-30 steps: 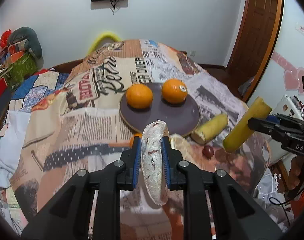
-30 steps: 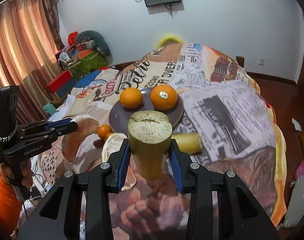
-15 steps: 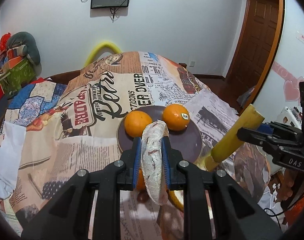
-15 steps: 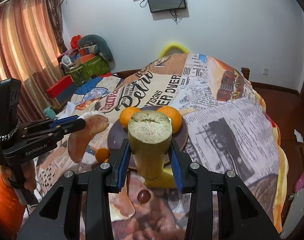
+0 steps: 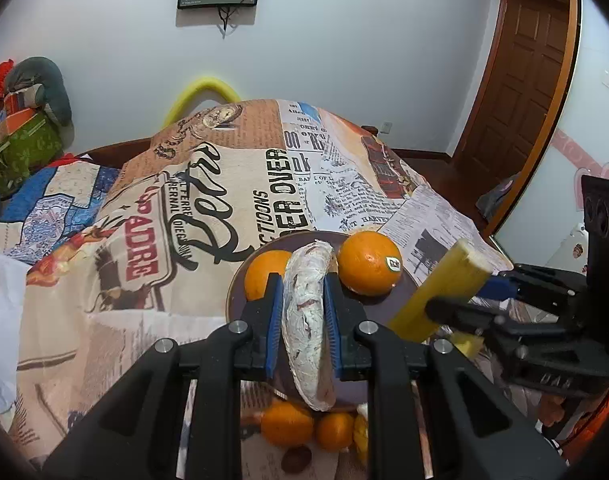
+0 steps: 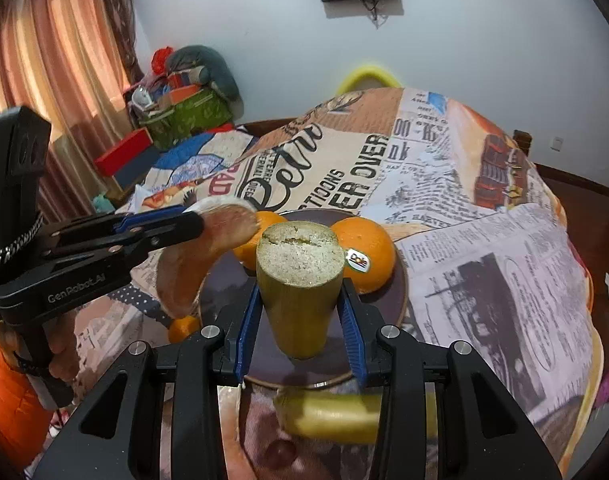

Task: Organize fruits
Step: 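Lift and carry the pomelo segment and yellow cylinder toward the plate with both tools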

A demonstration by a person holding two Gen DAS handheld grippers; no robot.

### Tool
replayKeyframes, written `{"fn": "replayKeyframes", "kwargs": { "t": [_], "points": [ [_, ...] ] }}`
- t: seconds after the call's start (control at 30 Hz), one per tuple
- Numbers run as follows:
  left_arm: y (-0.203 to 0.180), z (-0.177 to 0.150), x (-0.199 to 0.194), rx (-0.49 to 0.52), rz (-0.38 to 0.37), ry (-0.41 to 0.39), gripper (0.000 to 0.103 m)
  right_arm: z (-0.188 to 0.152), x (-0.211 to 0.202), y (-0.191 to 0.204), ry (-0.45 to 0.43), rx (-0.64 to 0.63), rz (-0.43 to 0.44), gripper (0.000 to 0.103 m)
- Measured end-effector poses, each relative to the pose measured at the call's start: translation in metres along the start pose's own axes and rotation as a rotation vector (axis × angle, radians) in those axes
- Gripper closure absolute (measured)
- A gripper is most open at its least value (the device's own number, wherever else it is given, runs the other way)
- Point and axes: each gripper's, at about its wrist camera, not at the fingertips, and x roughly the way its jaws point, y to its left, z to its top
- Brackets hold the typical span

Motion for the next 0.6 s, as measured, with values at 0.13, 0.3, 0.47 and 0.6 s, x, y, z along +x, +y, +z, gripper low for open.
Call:
{"fn": "replayKeyframes", "kwargs": {
  "t": [0.13, 0.3, 0.47, 0.6],
  "points": [
    [0.0, 0.003, 0.017, -0.011, -0.015, 0.012, 0.083, 0.003, 0.012, 0.001, 0.013, -0.019, 0.003, 0.068],
    [0.001, 0.007, 0.035, -0.021, -0.015, 0.028, 0.083, 0.007, 0.023, -0.003, 0.026, -0.014, 0.017, 0.068],
    [0.004, 0.01, 0.044, -0.016, -0.007, 0.036, 0.083, 0.012, 0.032, -0.001, 0.032, -0.021, 0.019, 0.068],
    [0.007, 0.01, 0.048, -0.026, -0.01, 0.044, 0.083, 0.016, 0.037, 0.0, 0.037, -0.03, 0.016, 0.068]
  ]
}}
